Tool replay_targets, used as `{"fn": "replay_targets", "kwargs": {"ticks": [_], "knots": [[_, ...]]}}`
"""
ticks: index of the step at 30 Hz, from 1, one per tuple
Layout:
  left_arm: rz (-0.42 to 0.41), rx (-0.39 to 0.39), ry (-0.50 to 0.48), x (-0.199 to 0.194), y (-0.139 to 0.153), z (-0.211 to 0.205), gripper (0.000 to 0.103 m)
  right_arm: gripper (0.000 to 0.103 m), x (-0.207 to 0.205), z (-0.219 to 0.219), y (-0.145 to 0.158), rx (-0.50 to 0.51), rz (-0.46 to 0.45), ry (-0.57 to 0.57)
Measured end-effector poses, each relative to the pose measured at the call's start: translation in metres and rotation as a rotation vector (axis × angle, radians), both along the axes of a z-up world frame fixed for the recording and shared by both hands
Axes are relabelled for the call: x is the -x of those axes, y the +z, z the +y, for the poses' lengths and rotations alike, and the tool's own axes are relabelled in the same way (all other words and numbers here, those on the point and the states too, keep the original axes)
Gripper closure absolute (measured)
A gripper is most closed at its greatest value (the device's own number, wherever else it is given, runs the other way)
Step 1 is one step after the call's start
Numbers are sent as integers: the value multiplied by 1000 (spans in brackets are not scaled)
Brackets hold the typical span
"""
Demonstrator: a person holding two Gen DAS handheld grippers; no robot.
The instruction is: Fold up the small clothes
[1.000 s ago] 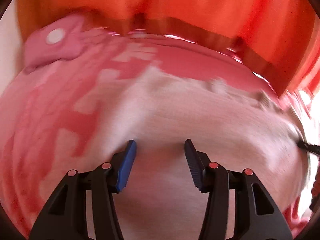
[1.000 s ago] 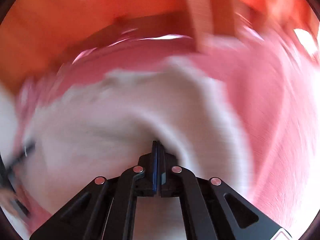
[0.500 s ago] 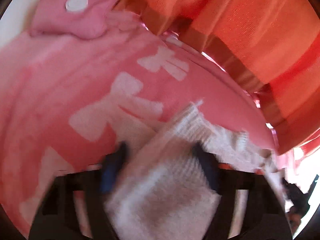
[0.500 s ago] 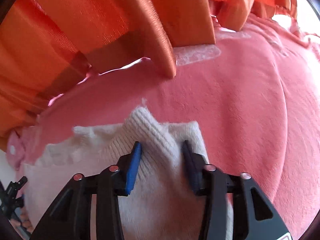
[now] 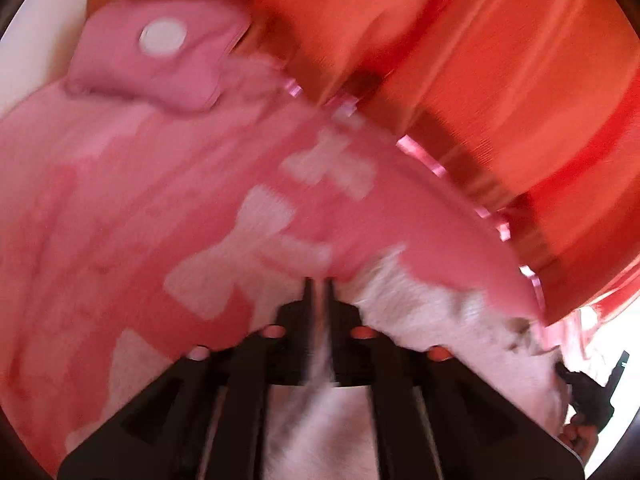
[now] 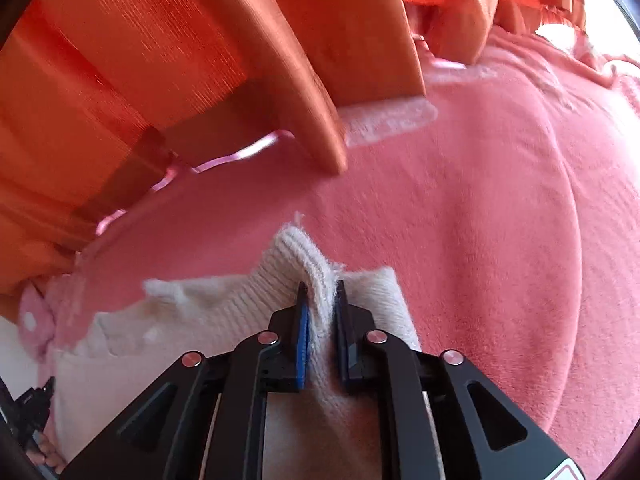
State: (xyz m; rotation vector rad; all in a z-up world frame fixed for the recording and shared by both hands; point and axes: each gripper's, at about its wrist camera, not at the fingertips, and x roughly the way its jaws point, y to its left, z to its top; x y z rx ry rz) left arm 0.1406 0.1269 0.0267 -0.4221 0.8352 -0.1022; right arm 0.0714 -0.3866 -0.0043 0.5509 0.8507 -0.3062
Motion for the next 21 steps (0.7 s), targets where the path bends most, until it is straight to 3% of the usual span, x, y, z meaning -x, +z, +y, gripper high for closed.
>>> {"fn": "replay_targets", "kwargs": {"ticks": [1, 2, 6, 7, 9, 10, 11, 12, 13, 16, 17, 19, 20, 21], "knots": [[-14, 1, 2, 1, 3, -1, 42, 86, 0, 1, 0, -6, 6, 1], [-24, 3, 6, 2, 4, -3, 26, 82, 0, 0, 0, -12, 11, 0], [51, -60, -50, -8, -16, -22, 26, 68, -8, -1, -4, -32, 18, 24], [74, -81, -54, -13, -23, -25, 30, 64, -10, 4, -5, -13, 30, 45], [66, -120, -56, -17, -28, -31, 52, 66, -19, 9, -12, 58, 62, 79], [46, -113, -72, -18, -25, -32, 86, 82, -19, 12, -8, 92, 51, 82], [32, -89, -92, -18, -21, -32, 96, 93, -17, 14, -3, 94, 22, 84], [-2, -58, -83, -16, -13, -30, 96, 93, -13, 16, 8, 80, -27, 82], [-36, -50, -68, -12, -5, -28, 96, 94, -6, 17, 26, 65, -112, 81], [-107, -52, -35, -10, 12, -23, 97, 94, 6, 16, 55, 58, -248, 72], [-112, -59, -16, -10, 13, -20, 98, 94, 5, 15, 51, 66, -236, 65], [-60, -105, 2, -18, -3, -15, 103, 94, -10, 9, 21, 78, -98, 46], [-13, -144, 18, -24, -17, -14, 103, 93, -19, 5, -8, 63, 27, 35], [61, -144, 28, -31, -37, -9, 103, 93, -18, 0, -21, 27, 16, 26]]}}
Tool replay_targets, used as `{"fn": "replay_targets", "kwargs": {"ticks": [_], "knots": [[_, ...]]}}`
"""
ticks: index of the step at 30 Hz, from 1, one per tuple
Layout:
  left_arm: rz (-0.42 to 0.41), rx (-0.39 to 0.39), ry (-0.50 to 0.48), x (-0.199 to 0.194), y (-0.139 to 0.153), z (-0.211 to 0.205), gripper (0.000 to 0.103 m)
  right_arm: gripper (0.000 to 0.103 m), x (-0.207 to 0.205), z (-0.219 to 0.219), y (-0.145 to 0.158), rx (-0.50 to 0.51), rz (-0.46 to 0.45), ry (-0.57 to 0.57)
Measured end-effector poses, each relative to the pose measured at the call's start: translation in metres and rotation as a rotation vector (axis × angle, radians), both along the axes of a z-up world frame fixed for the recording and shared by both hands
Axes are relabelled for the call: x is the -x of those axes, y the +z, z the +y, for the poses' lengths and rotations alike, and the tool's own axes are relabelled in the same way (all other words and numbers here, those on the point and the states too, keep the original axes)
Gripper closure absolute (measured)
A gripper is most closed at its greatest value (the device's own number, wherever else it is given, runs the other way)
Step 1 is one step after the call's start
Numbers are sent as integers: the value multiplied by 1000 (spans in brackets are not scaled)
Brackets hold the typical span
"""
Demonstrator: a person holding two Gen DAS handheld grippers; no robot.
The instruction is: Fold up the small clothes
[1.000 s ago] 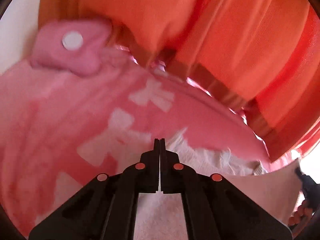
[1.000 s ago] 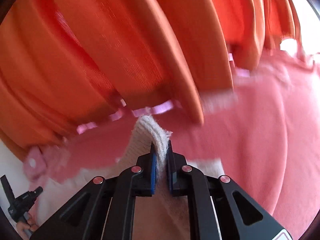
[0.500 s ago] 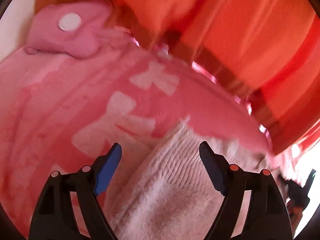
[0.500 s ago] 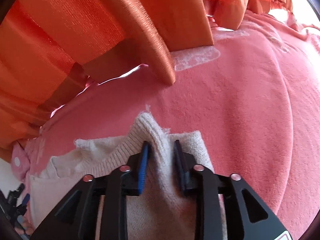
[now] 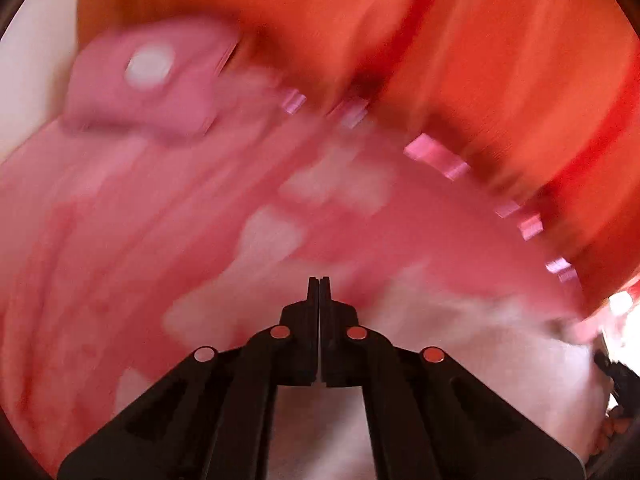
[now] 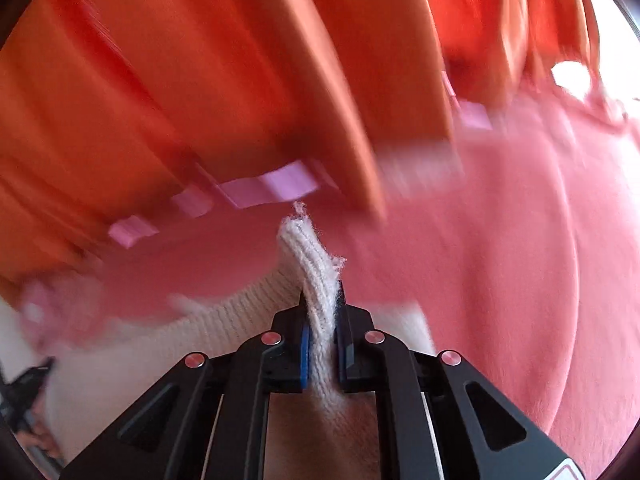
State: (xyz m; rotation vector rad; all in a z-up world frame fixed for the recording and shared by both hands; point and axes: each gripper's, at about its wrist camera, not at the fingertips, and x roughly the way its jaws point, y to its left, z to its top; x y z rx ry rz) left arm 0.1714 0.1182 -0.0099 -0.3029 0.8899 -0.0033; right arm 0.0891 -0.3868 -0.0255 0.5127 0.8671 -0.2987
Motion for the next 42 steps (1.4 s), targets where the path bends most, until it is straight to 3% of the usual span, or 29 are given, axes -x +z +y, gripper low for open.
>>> {"fn": "replay_targets", "kwargs": {"ticks": [2, 4, 6, 7, 8, 10, 12, 14, 16, 17, 19, 22, 23, 24, 26, 28, 29, 31, 32, 34, 37, 40, 42], "knots": [[12, 78, 21, 0, -3, 10, 103, 90, 2, -10, 11, -34, 13, -14], [-24, 45, 47, 7, 18, 11, 103, 82, 10, -9, 29, -11, -3, -62], [-71, 31, 62, 19, 41, 5, 102, 79, 26, 7, 64, 113, -90, -120], [-113, 38, 36, 29, 56, -2, 95, 79, 29, 16, 74, 134, -127, -100], [-138, 40, 11, 34, 65, -10, 75, 79, 31, 37, 88, 139, -179, -18], [-179, 23, -79, 50, 82, -39, 45, 79, 27, 76, 96, 86, -201, 174], [-139, -5, -216, 59, 76, -75, 45, 79, 21, 127, 83, -15, -153, 400], [-53, -31, -308, 66, 53, -104, 45, 81, 19, 177, 59, -30, -35, 567], [41, -120, -351, 65, 23, -124, 45, 86, 21, 210, 38, 73, 73, 655], [41, -154, -350, 65, 19, -125, 44, 91, 24, 215, 32, 158, 90, 678], [19, -195, -339, 63, 17, -118, 44, 91, 25, 188, 35, 178, 100, 628], [12, -228, -267, 62, 20, -94, 45, 96, 30, 112, 26, 122, 148, 407], [24, -245, -239, 60, 17, -84, 45, 103, 37, 72, 21, 53, 159, 296], [32, -253, -212, 59, 16, -77, 45, 103, 41, 55, 20, -14, 149, 250], [49, -193, -184, 52, 13, -63, 45, 103, 52, 31, 27, -29, 123, 136], [53, -171, -171, 51, 17, -61, 44, 100, 57, 34, 34, -5, 83, 148], [51, -188, -173, 51, 17, -64, 43, 99, 56, 37, 31, 14, 102, 153], [47, -233, -183, 54, 16, -71, 41, 103, 47, 39, 8, 82, 221, 145], [44, -256, -187, 56, 15, -75, 40, 103, 41, 42, 6, 81, 222, 140], [38, -289, -189, 60, 15, -80, 40, 102, 43, 43, 18, 76, 174, 122], [42, -276, -180, 61, 16, -78, 40, 98, 50, 55, 38, 75, 69, 165], [41, -287, -180, 61, 15, -79, 39, 97, 34, 58, 3, 122, 210, 176], [41, -287, -177, 61, 15, -79, 39, 96, 35, 63, 14, 140, 176, 161]]}}
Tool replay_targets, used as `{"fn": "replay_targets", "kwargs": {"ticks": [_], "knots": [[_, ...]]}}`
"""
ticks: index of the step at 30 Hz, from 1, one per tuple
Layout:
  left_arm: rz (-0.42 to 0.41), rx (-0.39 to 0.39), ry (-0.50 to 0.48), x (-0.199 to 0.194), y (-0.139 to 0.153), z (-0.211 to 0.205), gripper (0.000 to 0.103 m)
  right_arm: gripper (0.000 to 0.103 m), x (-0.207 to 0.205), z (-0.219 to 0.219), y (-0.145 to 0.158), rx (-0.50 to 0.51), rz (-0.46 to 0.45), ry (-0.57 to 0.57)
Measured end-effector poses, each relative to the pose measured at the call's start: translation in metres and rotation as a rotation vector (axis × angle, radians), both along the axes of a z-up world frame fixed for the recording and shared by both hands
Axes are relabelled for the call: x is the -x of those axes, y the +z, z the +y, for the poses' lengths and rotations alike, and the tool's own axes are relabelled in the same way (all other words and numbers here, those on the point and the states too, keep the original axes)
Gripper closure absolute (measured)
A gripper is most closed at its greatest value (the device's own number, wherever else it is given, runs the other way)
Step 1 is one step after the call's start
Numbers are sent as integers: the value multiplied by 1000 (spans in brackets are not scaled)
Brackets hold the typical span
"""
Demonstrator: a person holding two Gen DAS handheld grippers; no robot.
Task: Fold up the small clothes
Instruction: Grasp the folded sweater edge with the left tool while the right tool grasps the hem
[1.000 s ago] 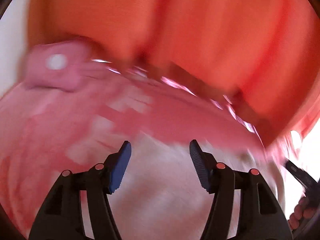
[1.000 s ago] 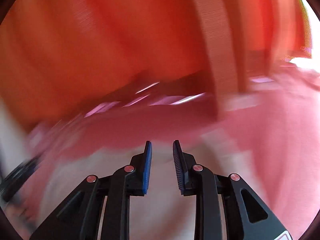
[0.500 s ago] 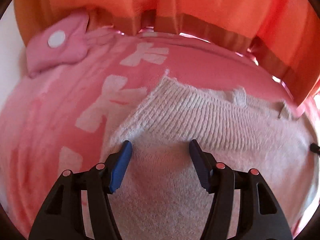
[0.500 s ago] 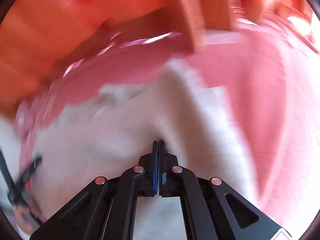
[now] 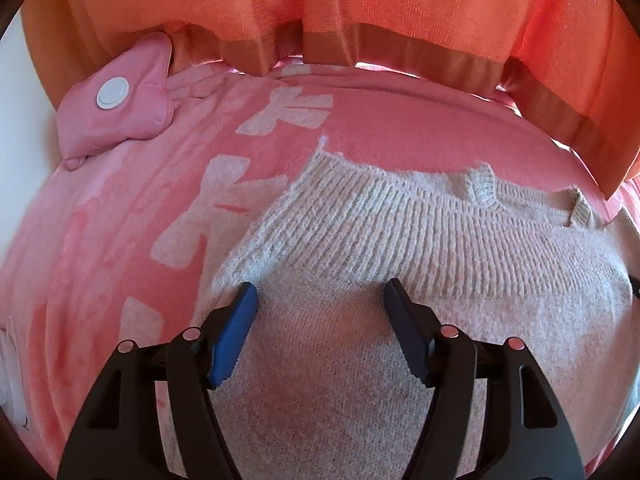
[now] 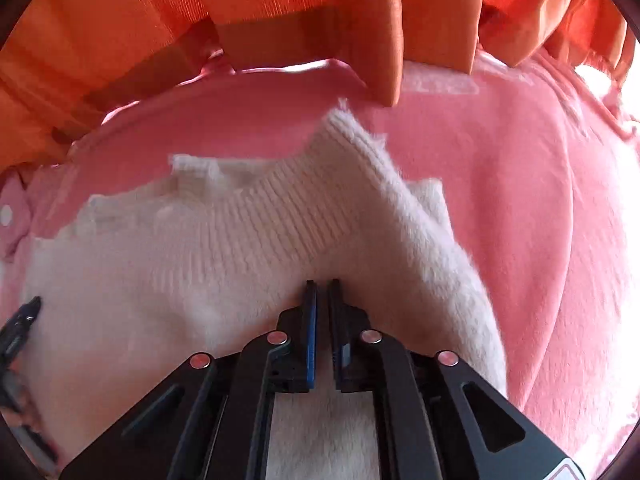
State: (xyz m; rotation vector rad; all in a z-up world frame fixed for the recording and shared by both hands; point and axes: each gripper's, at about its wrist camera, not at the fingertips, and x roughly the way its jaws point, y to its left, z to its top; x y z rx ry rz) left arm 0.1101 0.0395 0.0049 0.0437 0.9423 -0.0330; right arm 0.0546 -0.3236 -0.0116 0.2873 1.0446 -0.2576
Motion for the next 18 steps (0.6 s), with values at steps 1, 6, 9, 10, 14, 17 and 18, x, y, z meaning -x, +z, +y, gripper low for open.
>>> {"fn": "replay_targets", "kwargs": {"ticks": [1, 6, 9, 10, 14, 17, 18], "knots": [[1, 2, 1, 0, 0, 0, 39, 93, 2, 1, 6, -27, -30, -2], [2, -3, -2, 0, 0, 0, 38, 93, 4, 43, 9, -78, -65, 157], [0, -8, -3, -1, 0, -1, 38, 93, -12, 71, -13, 38, 3, 207], [0, -8, -3, -1, 0, -1, 38, 93, -15, 80, -10, 102, -1, 217], [2, 0, -3, 0, 0, -1, 37, 89, -5, 96, 15, 1, -93, 247], [4, -4, -6, -1, 0, -1, 36, 89, 2, 123, 19, -32, -116, 339], [4, -7, -4, -2, 0, -2, 36, 89, -4, 128, 13, -24, -93, 359]]}}
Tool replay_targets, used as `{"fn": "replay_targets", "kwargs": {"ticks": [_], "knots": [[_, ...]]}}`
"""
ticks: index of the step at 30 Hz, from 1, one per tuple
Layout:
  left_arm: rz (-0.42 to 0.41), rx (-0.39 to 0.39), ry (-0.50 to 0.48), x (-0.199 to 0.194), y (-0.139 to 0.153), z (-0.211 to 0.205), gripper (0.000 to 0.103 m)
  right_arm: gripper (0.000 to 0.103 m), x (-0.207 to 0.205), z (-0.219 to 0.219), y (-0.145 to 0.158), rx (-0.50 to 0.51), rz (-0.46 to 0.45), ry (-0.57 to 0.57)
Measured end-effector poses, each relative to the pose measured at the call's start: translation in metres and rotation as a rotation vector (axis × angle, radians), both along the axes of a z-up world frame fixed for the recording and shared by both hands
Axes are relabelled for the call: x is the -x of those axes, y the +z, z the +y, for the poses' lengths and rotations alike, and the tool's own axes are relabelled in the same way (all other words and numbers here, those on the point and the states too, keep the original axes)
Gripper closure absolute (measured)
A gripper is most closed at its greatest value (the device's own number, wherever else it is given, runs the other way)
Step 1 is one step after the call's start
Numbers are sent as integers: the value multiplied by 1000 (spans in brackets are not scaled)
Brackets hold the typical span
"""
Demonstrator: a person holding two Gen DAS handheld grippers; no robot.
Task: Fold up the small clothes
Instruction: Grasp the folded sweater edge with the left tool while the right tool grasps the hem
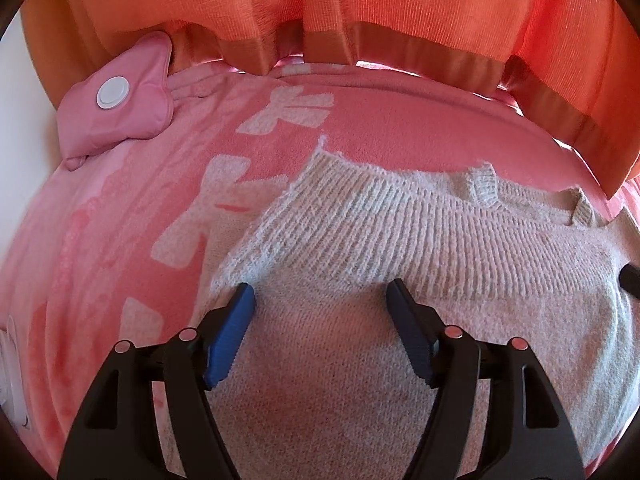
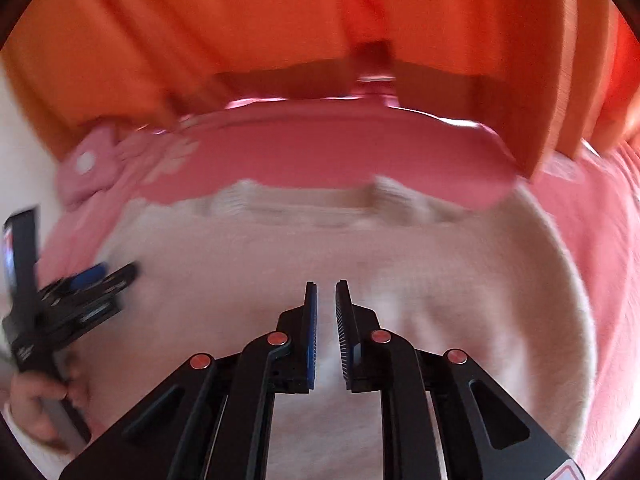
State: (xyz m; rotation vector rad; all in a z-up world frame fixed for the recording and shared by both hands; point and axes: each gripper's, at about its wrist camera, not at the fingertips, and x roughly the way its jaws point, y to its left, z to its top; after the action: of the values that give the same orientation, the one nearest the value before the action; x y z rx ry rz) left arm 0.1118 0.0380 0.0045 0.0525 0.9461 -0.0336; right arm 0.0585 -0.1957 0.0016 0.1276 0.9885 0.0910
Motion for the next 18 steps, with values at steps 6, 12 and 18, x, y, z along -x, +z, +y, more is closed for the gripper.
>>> {"fn": "replay_targets", "kwargs": {"ticks": [6, 12, 18], "knots": [[0, -2, 1, 0, 0, 0, 35, 89, -20, 21, -23, 109, 11, 32], [-46, 128, 22, -7, 18, 15, 25, 52, -18, -43, 29, 61, -183, -152], [-35, 273, 141, -45, 3, 49, 15, 41, -18, -156, 18, 20, -93, -472]]}}
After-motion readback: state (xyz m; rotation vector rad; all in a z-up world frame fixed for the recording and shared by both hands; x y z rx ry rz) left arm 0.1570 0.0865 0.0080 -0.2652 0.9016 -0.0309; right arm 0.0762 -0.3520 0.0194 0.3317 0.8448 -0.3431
